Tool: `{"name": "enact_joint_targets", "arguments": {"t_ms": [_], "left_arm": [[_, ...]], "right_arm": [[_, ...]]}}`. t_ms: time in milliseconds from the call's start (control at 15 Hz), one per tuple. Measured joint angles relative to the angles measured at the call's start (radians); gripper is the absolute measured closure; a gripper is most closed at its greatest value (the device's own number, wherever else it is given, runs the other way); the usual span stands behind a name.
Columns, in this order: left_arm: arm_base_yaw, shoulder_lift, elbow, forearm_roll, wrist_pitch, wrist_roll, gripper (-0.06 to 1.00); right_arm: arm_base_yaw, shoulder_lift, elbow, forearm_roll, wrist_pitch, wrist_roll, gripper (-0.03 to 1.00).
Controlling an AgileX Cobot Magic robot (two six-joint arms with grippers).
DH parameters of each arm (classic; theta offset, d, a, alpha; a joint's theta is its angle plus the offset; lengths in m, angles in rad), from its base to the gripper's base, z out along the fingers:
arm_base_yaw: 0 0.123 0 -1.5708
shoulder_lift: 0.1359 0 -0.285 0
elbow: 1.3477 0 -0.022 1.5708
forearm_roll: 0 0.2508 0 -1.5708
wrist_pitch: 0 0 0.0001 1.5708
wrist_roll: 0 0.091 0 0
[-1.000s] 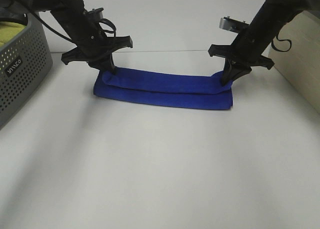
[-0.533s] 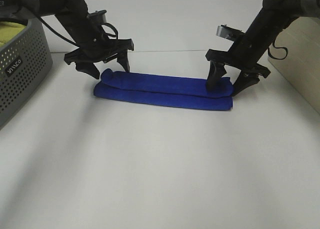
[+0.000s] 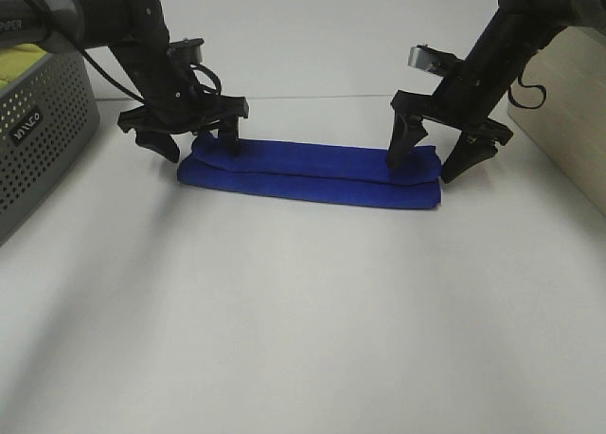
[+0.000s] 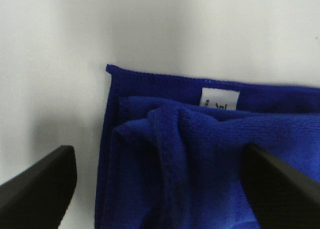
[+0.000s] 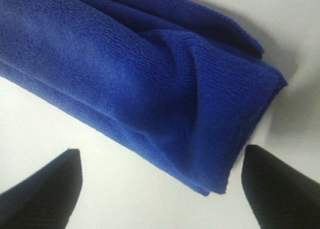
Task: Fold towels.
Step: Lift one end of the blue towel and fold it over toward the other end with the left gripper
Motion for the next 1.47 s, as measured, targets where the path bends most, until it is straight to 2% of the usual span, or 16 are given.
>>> {"name": "enact_joint_targets", "arguments": {"t_ms": [333, 400, 467, 533, 667, 733, 933, 1067, 1267, 1400, 1467], "left_arm": [[0.000, 0.021, 0.000, -0.015, -0.016, 0.043, 0.33], [0.000, 0.021, 0.000, -0.015, -0.016, 0.043, 0.33], [0.000, 0.023, 0.000, -0.015, -0.016, 0.049, 0.42], [0.000, 0.023, 0.000, -0.016, -0.017, 0.051, 0.59], [0.000, 0.023, 0.000, -0.014, -0.018, 0.051, 0.83], [0.000, 0.023, 0.000, -0.014, -0.018, 0.051, 0.87], [0.000, 0.023, 0.000, -0.011, -0.018, 0.051, 0.87], [0.000, 0.011, 0.000, 0.047, 0.004, 0.051, 0.87], [0.000, -0.051, -0.027, 0.229, 0.141, 0.042, 0.87], [0.000, -0.102, -0.102, 0.266, 0.236, 0.041, 0.87], [0.000, -0.118, -0.147, 0.253, 0.276, 0.041, 0.87]], "right_arm": [[0.000, 0.000, 0.000, 0.000, 0.002, 0.000, 0.13], [0.000, 0.000, 0.000, 0.000, 0.002, 0.000, 0.13], [0.000, 0.000, 0.000, 0.000, 0.002, 0.000, 0.13], [0.000, 0.000, 0.000, 0.000, 0.002, 0.000, 0.13], [0.000, 0.000, 0.000, 0.000, 0.002, 0.000, 0.13], [0.000, 0.000, 0.000, 0.000, 0.002, 0.000, 0.13], [0.000, 0.000, 0.000, 0.000, 0.002, 0.000, 0.13], [0.000, 0.000, 0.000, 0.000, 0.002, 0.000, 0.13], [0.000, 0.000, 0.000, 0.000, 0.002, 0.000, 0.13], [0.000, 0.000, 0.000, 0.000, 0.002, 0.000, 0.13], [0.000, 0.000, 0.000, 0.001, 0.002, 0.000, 0.13]]}}
